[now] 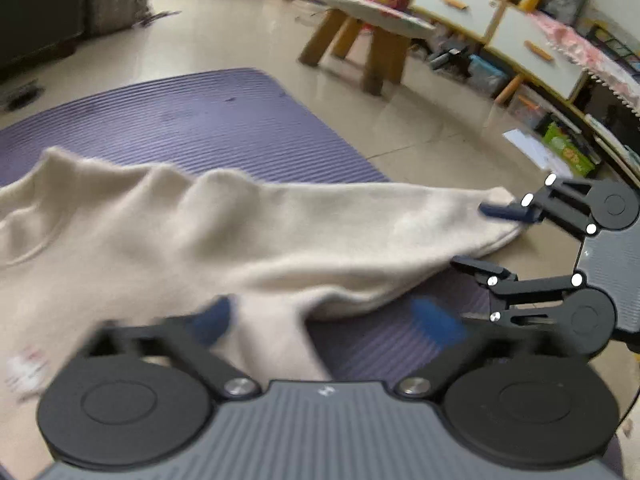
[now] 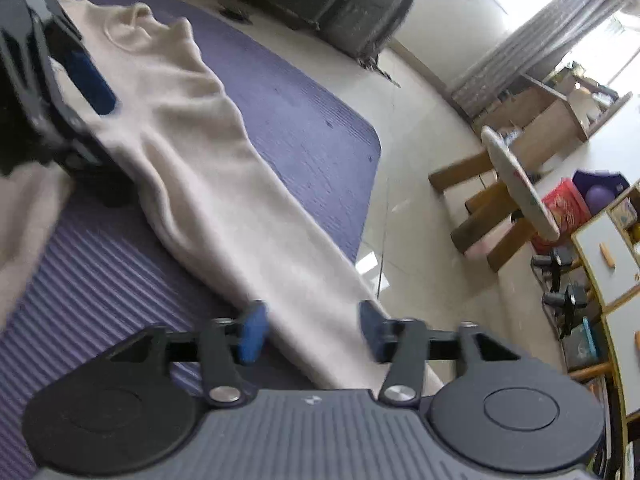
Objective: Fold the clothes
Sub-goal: 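Open both grippers and release the folded side, then grasp the other sleeve with the left gripper and lift it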
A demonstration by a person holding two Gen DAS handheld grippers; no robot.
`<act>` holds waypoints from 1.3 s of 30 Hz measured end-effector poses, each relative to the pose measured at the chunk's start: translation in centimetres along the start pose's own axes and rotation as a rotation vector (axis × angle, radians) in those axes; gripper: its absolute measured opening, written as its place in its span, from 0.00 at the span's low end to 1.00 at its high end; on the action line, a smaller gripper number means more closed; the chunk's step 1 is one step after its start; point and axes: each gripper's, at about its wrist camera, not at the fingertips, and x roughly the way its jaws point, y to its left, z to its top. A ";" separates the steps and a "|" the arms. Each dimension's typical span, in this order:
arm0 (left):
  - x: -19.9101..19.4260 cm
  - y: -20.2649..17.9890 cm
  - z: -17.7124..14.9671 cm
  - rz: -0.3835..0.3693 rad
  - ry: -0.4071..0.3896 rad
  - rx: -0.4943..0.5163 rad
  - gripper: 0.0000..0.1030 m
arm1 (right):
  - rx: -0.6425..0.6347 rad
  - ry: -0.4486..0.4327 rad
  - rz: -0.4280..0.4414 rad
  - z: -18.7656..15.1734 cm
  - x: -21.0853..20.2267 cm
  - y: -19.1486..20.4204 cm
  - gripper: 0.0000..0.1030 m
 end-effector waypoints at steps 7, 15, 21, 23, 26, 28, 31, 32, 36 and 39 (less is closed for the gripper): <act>-7.5 3.3 -2.7 0.218 0.167 0.048 1.00 | -0.062 -0.035 0.032 3.4 -2.7 1.7 0.78; -16.9 8.5 -9.3 0.461 0.212 0.123 1.00 | -0.105 -0.151 0.185 8.6 -7.1 7.1 0.81; -21.1 12.5 -15.0 0.561 0.240 0.204 1.00 | -0.120 -0.158 0.344 11.8 -8.9 13.9 0.81; -22.5 14.2 -17.5 0.610 0.207 0.233 1.00 | -0.142 -0.149 0.400 13.0 -9.0 16.5 0.81; -23.6 16.2 -20.0 0.672 0.183 0.269 1.00 | -0.198 -0.155 0.448 14.7 -9.0 19.7 0.81; -24.4 18.2 -21.6 0.738 0.180 0.276 1.00 | -0.247 -0.183 0.462 16.0 -9.1 22.0 0.81; -26.0 20.9 -23.4 0.812 0.140 0.205 1.00 | -0.275 -0.225 0.485 18.2 -8.9 24.5 0.81; -26.4 21.5 -23.8 0.821 0.132 0.178 1.00 | -0.277 -0.235 0.499 19.2 -8.8 25.4 0.81; -28.3 24.9 -26.1 0.845 0.092 0.054 0.99 | -0.286 -0.286 0.518 21.9 -8.7 27.8 0.81; -29.7 26.7 -26.8 0.823 0.050 -0.020 0.82 | -0.260 -0.335 0.555 23.9 -8.7 29.4 0.81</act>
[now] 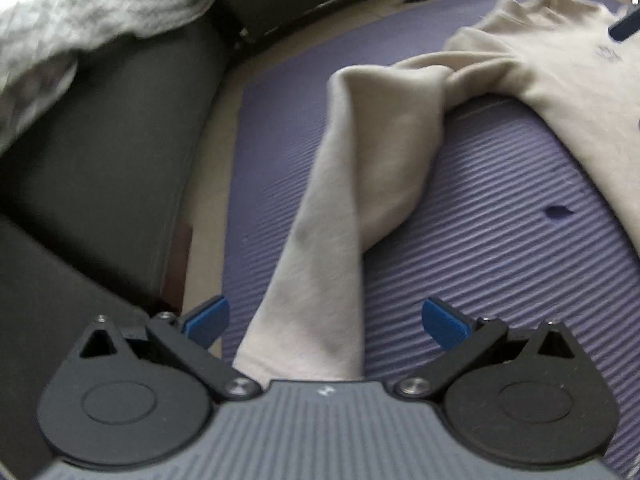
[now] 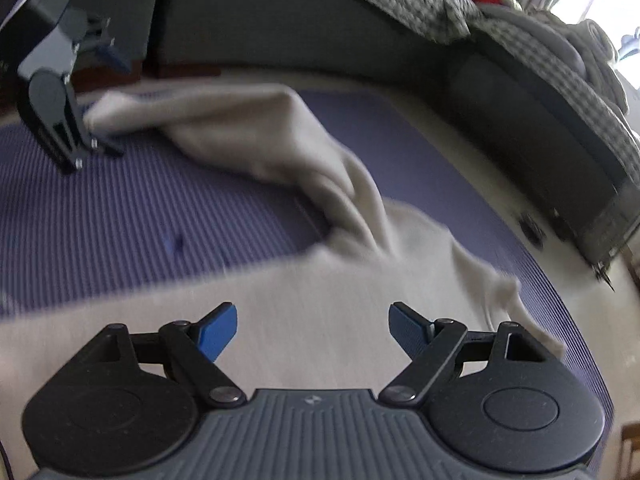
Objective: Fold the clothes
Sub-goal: 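Grasp the other sleeve with the left gripper and lift it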
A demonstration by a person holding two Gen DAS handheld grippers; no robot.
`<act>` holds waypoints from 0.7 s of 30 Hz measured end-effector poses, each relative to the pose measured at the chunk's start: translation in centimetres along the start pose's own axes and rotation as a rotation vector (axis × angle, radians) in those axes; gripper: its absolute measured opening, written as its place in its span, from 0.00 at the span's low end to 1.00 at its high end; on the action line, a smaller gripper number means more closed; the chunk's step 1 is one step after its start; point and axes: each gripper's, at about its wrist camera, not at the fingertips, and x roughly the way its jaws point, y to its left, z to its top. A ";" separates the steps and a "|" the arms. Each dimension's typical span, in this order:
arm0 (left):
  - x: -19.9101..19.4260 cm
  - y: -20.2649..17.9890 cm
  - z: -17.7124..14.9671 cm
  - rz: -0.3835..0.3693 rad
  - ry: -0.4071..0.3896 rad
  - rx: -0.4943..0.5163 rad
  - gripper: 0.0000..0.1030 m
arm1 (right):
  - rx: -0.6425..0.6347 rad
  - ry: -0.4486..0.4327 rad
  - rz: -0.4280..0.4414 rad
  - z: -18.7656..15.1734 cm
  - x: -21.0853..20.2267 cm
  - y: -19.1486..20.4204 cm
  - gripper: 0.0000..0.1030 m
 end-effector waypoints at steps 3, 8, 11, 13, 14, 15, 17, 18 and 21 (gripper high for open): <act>0.4 1.2 -0.2 -0.032 0.014 -0.034 0.02 | 0.031 -0.028 0.017 1.2 1.1 0.2 0.81; -0.4 4.7 0.5 -0.057 0.017 -0.227 0.03 | 0.098 -0.052 0.025 2.0 2.5 -0.1 0.81; -1.8 7.8 2.1 -0.019 -0.017 -0.412 0.03 | 0.130 -0.069 0.023 2.1 3.4 -0.2 0.81; -2.4 9.4 3.5 0.107 -0.039 -0.454 0.04 | 0.151 -0.073 0.014 2.3 4.0 -0.4 0.81; -2.4 9.8 3.9 0.148 -0.047 -0.460 0.04 | 0.170 -0.077 0.009 2.5 4.4 -0.5 0.81; -2.3 10.2 4.3 0.193 -0.054 -0.456 0.04 | 0.186 -0.081 0.005 2.7 4.6 -0.8 0.81; -2.1 10.3 5.0 0.251 -0.071 -0.429 0.06 | 0.227 -0.099 -0.007 3.1 5.1 -1.6 0.81; -2.0 10.1 5.2 0.260 -0.071 -0.413 0.06 | 0.242 -0.107 -0.010 3.2 5.3 -2.0 0.81; -2.1 9.1 5.2 0.261 -0.067 -0.362 0.06 | 0.289 -0.114 -0.041 3.8 6.1 -4.3 0.81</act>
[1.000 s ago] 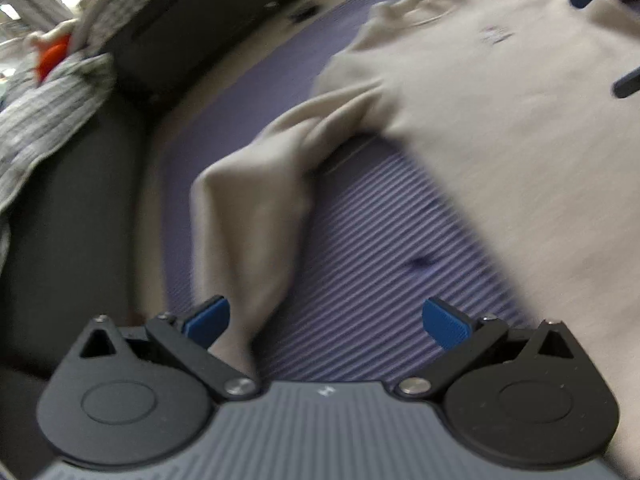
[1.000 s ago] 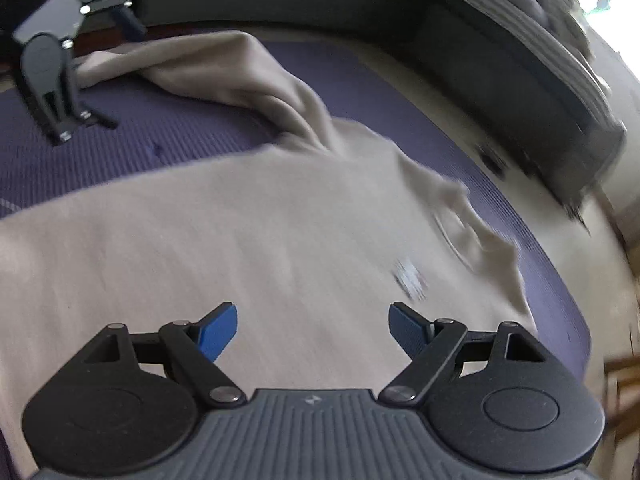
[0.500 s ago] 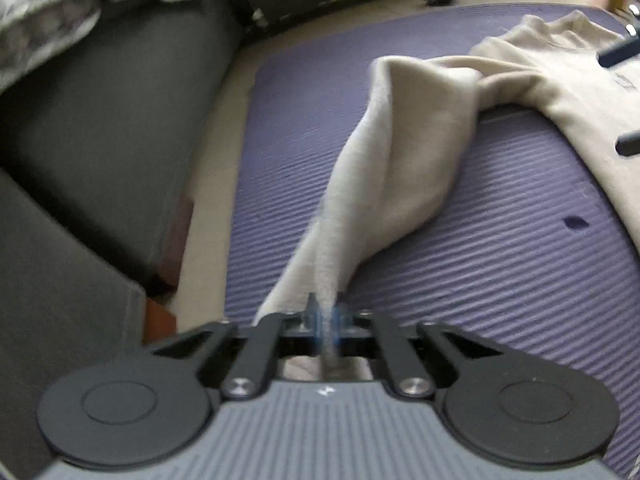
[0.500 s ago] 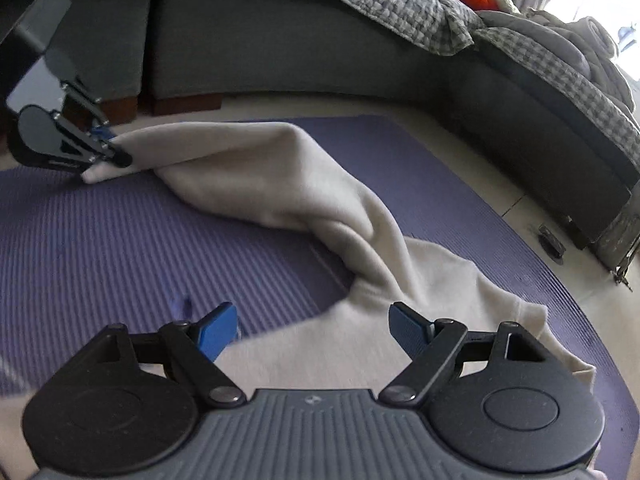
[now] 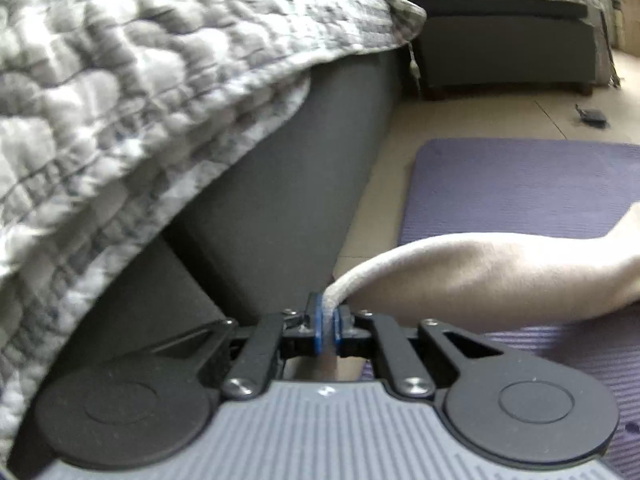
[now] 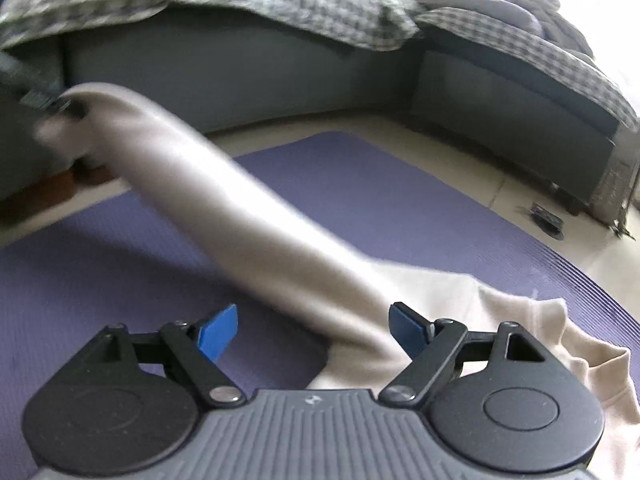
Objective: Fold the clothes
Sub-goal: 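Grasp the other sleeve with the left gripper and lift it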
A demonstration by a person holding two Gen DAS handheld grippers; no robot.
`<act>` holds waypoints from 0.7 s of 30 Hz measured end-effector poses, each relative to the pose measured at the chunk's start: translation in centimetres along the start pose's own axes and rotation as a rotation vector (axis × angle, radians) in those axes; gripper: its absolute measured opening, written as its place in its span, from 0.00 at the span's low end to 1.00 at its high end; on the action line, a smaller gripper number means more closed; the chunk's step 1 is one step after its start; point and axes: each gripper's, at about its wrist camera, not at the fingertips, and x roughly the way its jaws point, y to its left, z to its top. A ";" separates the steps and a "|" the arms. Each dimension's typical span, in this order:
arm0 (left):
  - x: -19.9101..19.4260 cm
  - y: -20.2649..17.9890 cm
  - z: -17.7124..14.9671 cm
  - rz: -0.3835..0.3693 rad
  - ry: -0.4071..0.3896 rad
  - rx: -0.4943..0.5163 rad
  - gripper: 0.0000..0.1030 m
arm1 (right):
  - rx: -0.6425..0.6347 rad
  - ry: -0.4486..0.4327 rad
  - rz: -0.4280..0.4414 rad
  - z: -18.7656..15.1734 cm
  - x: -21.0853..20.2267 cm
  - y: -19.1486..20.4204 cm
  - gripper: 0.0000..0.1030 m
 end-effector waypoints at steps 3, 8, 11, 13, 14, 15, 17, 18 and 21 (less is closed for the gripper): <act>0.1 -0.2 -0.6 -0.016 0.030 0.019 0.07 | 0.049 0.009 -0.050 1.1 1.2 -2.8 0.80; -0.3 0.6 -0.4 -0.074 0.104 -0.006 0.07 | 0.184 0.064 -0.068 1.7 3.8 -6.2 0.67; -0.8 2.2 1.2 -0.226 0.235 -0.173 0.07 | 0.289 0.031 -0.046 1.5 3.3 -6.9 0.67; -0.8 3.2 1.5 -0.284 0.303 -0.278 0.07 | 0.330 0.004 -0.003 1.2 2.6 -6.8 0.67; -0.8 3.6 1.5 -0.298 0.324 -0.315 0.07 | 0.334 -0.010 0.022 0.9 2.1 -6.5 0.67; -0.6 4.0 1.4 -0.298 0.343 -0.361 0.06 | 0.327 -0.012 0.035 0.7 2.0 -6.2 0.67; -0.4 4.8 1.0 -0.290 0.367 -0.428 0.06 | 0.282 -0.009 0.064 0.4 2.7 -5.0 0.66; -0.2 4.7 0.8 -0.270 0.364 -0.429 0.06 | 0.254 -0.007 0.074 0.4 3.1 -4.4 0.65; 0.8 4.2 0.0 -0.230 0.383 -0.422 0.06 | 0.216 -0.002 0.082 0.9 4.2 -3.6 0.63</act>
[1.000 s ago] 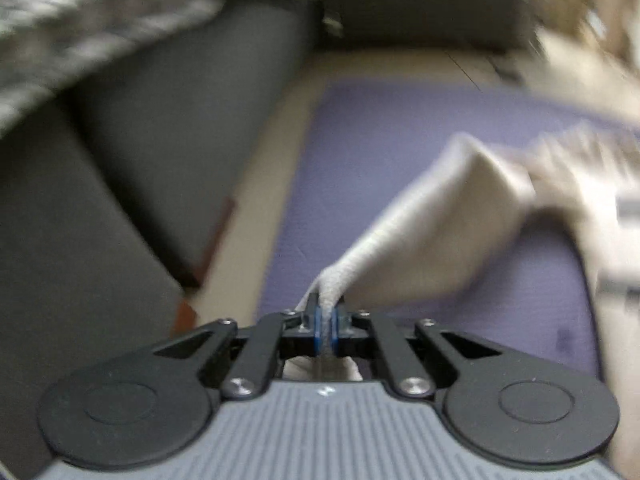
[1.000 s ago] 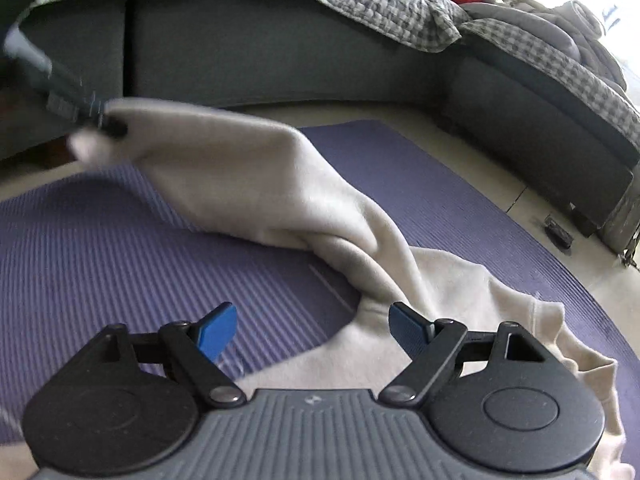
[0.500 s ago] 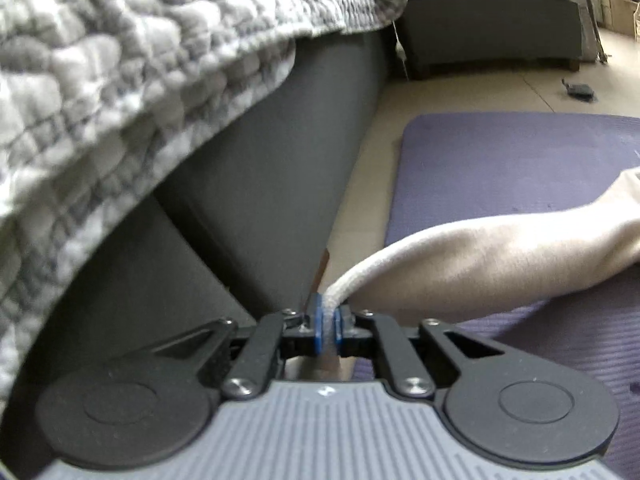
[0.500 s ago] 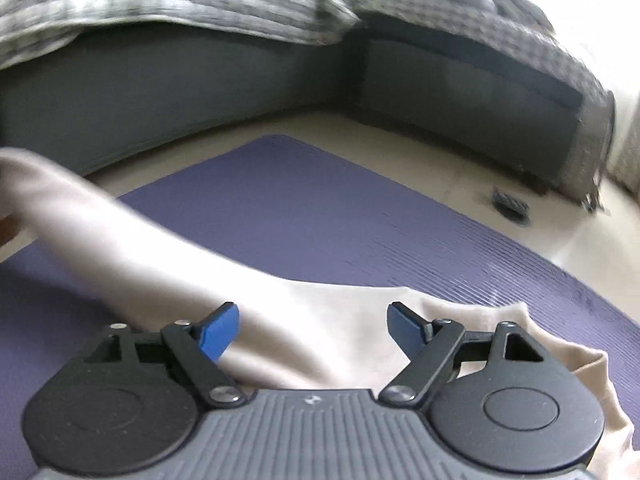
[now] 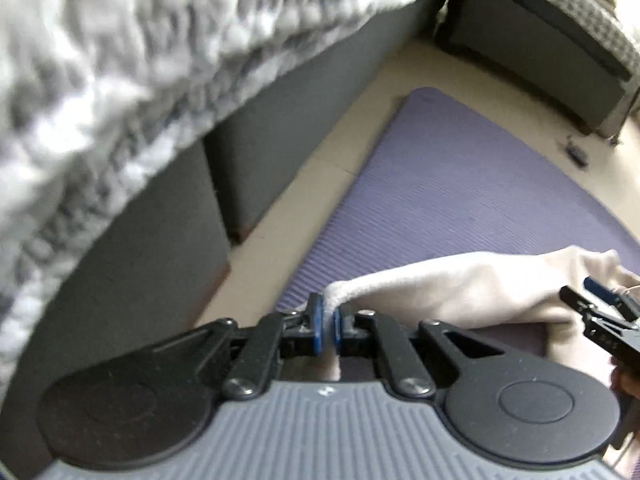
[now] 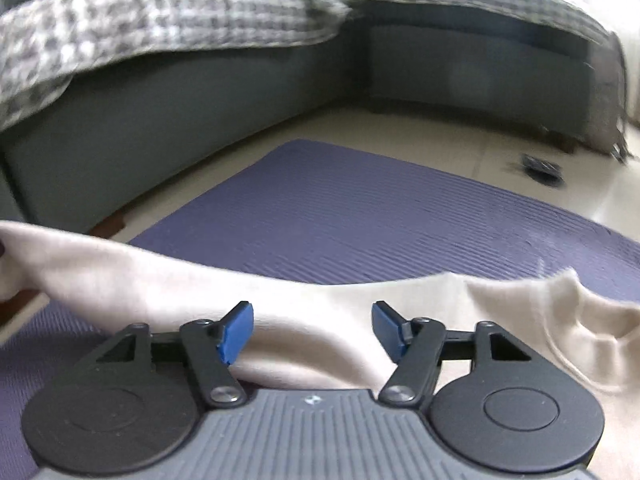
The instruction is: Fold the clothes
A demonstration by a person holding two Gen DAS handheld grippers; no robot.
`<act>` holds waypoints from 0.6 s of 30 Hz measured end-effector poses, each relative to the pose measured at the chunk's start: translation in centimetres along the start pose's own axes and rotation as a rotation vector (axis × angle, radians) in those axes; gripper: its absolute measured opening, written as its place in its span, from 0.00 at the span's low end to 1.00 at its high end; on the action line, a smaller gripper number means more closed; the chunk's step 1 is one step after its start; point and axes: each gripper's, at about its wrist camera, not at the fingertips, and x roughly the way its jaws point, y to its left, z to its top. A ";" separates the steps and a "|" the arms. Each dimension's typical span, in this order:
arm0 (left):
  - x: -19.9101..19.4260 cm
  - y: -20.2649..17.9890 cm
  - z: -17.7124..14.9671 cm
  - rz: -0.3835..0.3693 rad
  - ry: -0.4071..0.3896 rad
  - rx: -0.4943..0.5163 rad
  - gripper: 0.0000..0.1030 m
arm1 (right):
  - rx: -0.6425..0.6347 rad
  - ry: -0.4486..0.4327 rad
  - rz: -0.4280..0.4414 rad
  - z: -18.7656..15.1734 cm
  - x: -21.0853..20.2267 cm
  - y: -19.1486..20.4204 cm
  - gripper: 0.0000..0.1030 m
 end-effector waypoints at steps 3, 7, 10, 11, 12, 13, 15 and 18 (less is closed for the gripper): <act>1.8 -0.7 0.0 0.017 0.025 0.003 0.06 | -0.005 0.019 -0.006 0.9 2.1 0.2 0.62; 3.2 -1.7 0.8 0.046 0.003 0.056 0.07 | -0.252 0.100 0.113 2.2 4.2 1.0 0.61; 2.4 -0.9 0.4 0.053 -0.026 0.083 0.07 | -0.393 0.169 0.250 3.3 5.1 1.2 0.60; 2.1 -0.8 0.4 0.057 -0.037 0.093 0.07 | -0.419 0.196 0.300 4.0 5.4 1.2 0.60; 1.8 -0.8 0.2 0.062 -0.058 0.105 0.08 | -0.427 0.219 0.326 4.5 5.6 1.3 0.59; 1.2 -1.0 0.0 0.070 -0.089 0.129 0.08 | -0.438 0.250 0.365 5.4 5.9 1.6 0.59; -0.2 -0.7 -0.7 0.080 -0.134 0.166 0.08 | -0.462 0.288 0.432 6.7 6.1 2.3 0.58; -1.6 -1.3 -1.8 0.090 -0.210 0.239 0.08 | -0.525 0.368 0.554 8.9 6.8 3.9 0.57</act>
